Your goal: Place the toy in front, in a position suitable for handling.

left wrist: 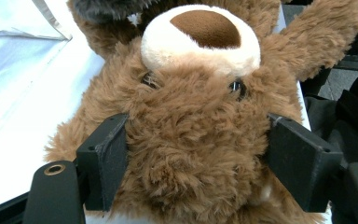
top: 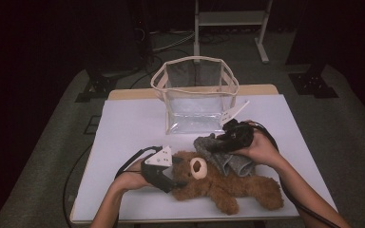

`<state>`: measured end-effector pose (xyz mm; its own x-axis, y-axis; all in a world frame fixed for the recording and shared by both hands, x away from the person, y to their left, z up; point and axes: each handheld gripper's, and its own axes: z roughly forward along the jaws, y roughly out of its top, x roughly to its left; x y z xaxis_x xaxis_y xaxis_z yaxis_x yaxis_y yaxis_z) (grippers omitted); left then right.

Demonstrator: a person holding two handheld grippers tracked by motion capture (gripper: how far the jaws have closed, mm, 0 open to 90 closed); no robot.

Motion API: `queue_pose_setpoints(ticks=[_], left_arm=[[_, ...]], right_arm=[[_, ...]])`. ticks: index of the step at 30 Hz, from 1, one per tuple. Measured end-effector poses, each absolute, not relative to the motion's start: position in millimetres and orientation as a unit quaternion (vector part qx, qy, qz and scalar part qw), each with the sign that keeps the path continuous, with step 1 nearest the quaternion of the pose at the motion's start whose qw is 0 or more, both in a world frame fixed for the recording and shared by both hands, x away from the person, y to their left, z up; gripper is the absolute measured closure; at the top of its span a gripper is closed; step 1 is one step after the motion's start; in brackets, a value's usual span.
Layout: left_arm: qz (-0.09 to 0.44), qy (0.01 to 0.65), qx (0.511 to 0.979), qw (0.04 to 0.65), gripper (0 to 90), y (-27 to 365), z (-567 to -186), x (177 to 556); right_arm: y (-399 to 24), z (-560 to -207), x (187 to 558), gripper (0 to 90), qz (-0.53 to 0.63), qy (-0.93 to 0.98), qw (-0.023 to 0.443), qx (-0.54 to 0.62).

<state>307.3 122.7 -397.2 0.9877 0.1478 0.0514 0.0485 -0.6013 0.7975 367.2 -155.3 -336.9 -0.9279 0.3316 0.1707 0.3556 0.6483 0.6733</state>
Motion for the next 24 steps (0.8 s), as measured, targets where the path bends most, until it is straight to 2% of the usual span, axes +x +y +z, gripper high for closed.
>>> queue_pose_setpoints(ticks=[4, 8, 14, 17, 20, 24], left_arm=[[0.07, 0.062, 0.889, 0.449, 24.1, 125, -393, 311], [0.078, 0.085, 0.876, 0.468, 19.3, 126, -390, 313], [0.036, 0.059, 0.882, 0.467, 23.4, 120, -391, 309], [0.031, 0.047, 0.887, 0.458, 24.8, 117, -392, 305], [0.031, 0.035, 0.891, 0.451, 26.3, 117, -392, 302], [0.031, 0.03, 0.893, 0.448, 26.2, 118, -392, 303]], right_arm=[[-161, -347, 367, 74.1, -0.362, -0.91, 0.027, -0.198], [-152, -355, 354, 74.1, -0.357, -0.917, 0.034, -0.174], [-146, -353, 335, 74.1, -0.357, -0.922, 0.051, -0.144], [-150, -349, 333, 74.1, -0.359, -0.921, 0.043, -0.144], [-164, -337, 342, 74.1, -0.371, -0.914, 0.015, -0.165], [-170, -334, 348, 74.0, -0.369, -0.912, 0.011, -0.177]])
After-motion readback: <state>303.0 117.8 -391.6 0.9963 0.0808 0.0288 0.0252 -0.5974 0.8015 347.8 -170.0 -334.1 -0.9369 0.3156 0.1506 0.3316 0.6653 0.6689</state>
